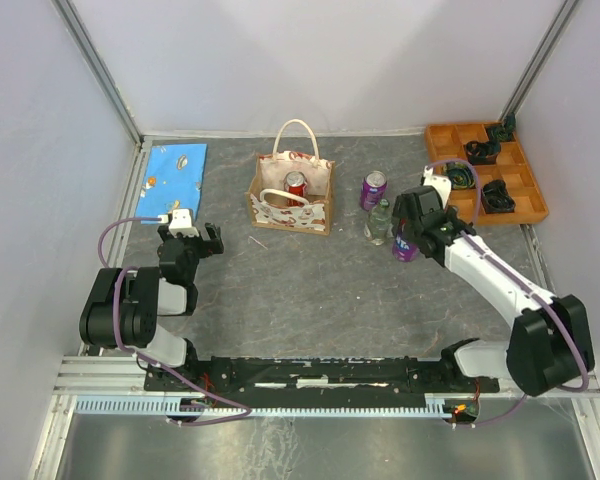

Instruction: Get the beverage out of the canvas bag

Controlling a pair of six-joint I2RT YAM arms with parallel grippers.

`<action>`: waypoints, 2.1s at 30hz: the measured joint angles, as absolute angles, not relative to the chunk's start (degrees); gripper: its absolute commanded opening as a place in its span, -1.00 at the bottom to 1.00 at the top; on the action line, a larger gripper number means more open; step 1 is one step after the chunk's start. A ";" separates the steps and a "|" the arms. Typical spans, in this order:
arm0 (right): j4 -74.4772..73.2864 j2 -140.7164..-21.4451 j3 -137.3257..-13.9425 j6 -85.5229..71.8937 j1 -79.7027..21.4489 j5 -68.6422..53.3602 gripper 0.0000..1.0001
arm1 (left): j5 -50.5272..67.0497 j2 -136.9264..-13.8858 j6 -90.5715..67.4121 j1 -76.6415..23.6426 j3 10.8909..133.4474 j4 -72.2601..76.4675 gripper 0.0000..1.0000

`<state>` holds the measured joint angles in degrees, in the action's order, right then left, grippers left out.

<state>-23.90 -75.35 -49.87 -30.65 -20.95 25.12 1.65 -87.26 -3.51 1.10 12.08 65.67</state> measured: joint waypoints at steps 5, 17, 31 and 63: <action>-26.50 -70.98 -55.18 -28.40 -20.93 26.63 0.97 | 1.65 -87.26 -3.51 1.10 12.08 65.67 0.99; -28.10 -89.21 -93.38 -22.15 -20.91 15.94 0.60 | 1.65 -87.26 -3.51 1.10 12.10 65.67 0.99; -32.25 -118.32 -117.19 -15.27 -29.91 2.81 0.64 | 1.65 -87.26 -3.51 1.10 12.12 65.67 0.99; -35.64 -135.96 -126.65 -10.37 -35.53 1.39 0.82 | 1.65 -87.26 -3.51 1.10 12.12 65.69 0.99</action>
<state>-35.64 -135.96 -126.65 -10.37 -35.53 1.39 1.65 -87.26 -3.51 1.10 12.12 65.69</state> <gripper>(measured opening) 0.958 0.991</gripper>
